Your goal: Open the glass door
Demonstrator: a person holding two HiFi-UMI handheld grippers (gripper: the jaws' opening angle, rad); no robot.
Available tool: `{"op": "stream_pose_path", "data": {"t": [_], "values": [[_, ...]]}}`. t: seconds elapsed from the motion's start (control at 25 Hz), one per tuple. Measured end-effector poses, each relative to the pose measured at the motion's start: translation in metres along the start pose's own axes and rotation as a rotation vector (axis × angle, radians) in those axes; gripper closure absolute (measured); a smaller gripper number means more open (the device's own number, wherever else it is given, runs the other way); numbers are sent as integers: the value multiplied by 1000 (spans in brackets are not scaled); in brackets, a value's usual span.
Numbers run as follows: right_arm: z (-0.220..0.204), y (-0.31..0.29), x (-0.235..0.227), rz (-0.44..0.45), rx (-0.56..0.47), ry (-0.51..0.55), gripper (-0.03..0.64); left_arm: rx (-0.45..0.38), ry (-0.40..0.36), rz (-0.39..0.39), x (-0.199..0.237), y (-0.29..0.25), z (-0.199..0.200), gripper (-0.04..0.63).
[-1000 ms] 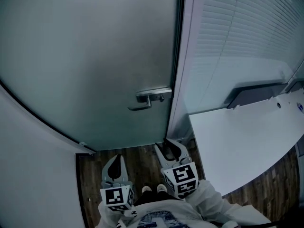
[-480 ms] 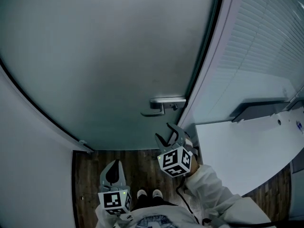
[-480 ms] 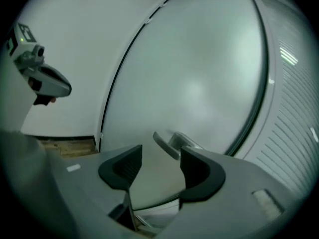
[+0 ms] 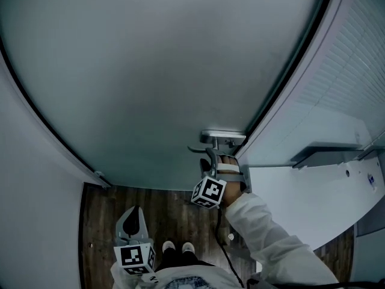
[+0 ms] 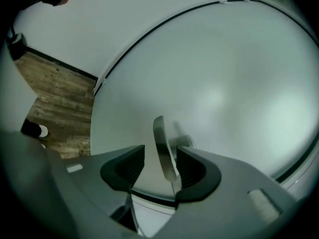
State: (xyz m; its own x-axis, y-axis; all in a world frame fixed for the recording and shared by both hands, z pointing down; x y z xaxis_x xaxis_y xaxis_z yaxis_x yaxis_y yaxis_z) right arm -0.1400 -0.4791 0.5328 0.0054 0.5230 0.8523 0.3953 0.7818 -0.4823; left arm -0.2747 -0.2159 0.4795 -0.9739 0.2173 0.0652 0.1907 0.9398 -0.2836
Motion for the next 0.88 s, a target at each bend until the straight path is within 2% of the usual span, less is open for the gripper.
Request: {"op": "stream_pose_path", "data": {"t": [0.16, 0.36, 0.56, 0.72, 0.88], "values": [[7, -14, 3, 2, 18, 62, 414, 8, 19, 27, 13, 4, -7, 591], [7, -33, 9, -27, 58, 189, 424, 14, 30, 34, 19, -2, -18, 591], [14, -41, 4, -104, 54, 254, 509, 18, 32, 21, 17, -7, -19, 591], [20, -39, 6, -119, 25, 291, 517, 25, 34, 14, 18, -10, -22, 591], [29, -33, 4, -85, 21, 268, 517, 37, 27, 3, 15, -15, -24, 591]]}}
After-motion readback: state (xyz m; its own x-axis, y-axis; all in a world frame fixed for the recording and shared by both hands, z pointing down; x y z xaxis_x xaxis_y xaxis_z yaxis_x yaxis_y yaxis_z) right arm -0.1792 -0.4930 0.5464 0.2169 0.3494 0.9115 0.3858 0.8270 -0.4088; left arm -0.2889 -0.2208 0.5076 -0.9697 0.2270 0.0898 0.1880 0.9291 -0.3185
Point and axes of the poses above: the fingertips, and each gripper's own axes: y backward along the fingers, x to its left, z out of its top, the point moved 4 cm from there along y, backward along the fingers, and after that the axes turned 1 degree about -z, right-handed, at the moved point
